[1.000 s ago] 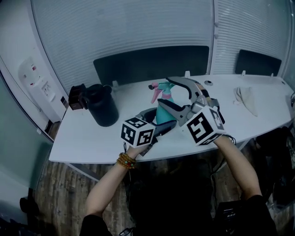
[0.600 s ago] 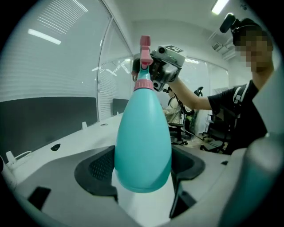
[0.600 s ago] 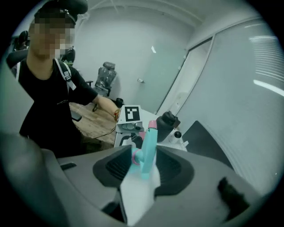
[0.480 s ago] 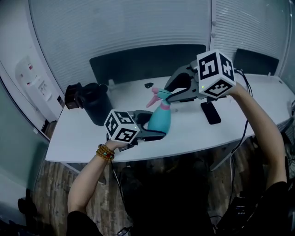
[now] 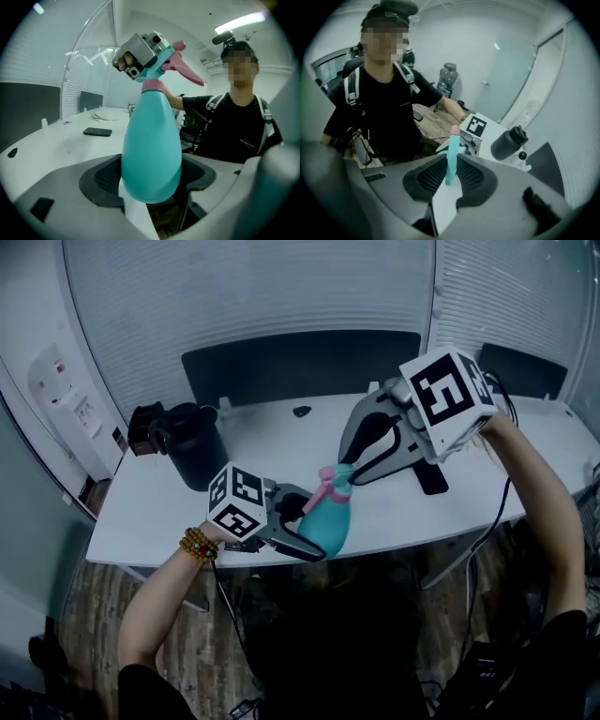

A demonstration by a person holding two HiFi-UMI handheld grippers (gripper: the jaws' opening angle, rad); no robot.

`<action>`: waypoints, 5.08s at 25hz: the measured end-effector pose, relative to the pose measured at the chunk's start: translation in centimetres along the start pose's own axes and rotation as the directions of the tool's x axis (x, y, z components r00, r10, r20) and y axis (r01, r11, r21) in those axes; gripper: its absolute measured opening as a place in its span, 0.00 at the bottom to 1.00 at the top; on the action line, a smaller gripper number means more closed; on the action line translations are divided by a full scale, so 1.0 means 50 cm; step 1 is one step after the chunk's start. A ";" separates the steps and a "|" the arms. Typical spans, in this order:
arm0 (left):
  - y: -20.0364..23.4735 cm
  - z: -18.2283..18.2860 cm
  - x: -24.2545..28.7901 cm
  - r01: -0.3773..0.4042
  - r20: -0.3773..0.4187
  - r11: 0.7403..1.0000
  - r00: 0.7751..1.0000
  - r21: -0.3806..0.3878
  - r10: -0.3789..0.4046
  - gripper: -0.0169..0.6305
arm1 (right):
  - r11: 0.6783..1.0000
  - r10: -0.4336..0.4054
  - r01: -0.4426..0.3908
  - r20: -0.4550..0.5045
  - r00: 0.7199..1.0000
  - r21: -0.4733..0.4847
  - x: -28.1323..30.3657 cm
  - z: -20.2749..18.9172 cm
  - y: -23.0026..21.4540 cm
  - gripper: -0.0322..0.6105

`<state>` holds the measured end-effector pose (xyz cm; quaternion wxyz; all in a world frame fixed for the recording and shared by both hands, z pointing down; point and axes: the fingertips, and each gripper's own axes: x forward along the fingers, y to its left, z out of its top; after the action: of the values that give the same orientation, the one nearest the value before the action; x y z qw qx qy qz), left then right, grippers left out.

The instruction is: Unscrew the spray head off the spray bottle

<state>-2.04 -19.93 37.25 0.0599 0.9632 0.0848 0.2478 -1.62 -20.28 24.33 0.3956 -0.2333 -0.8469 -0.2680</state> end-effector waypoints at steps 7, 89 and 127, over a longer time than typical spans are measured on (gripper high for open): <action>0.084 0.002 -0.059 -0.225 0.075 0.974 0.972 0.028 0.223 0.61 | 0.976 -0.217 0.216 0.017 0.976 0.038 -0.007 -0.018 -0.075 0.16; 0.299 -0.010 -0.298 -0.826 0.013 0.012 0.024 0.564 1.000 0.61 | 0.233 -0.635 0.010 0.144 0.759 0.973 -0.058 -0.233 -0.230 0.42; -0.122 -0.018 -0.023 0.410 0.044 0.912 0.911 -0.012 -0.410 0.61 | 0.958 -0.034 0.014 -0.066 0.997 -0.287 0.037 0.093 0.082 0.16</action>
<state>-4.27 -14.13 36.54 0.1221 0.9281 0.2812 0.2112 -2.72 -13.88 24.36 0.3841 -0.2683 -0.7874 -0.4006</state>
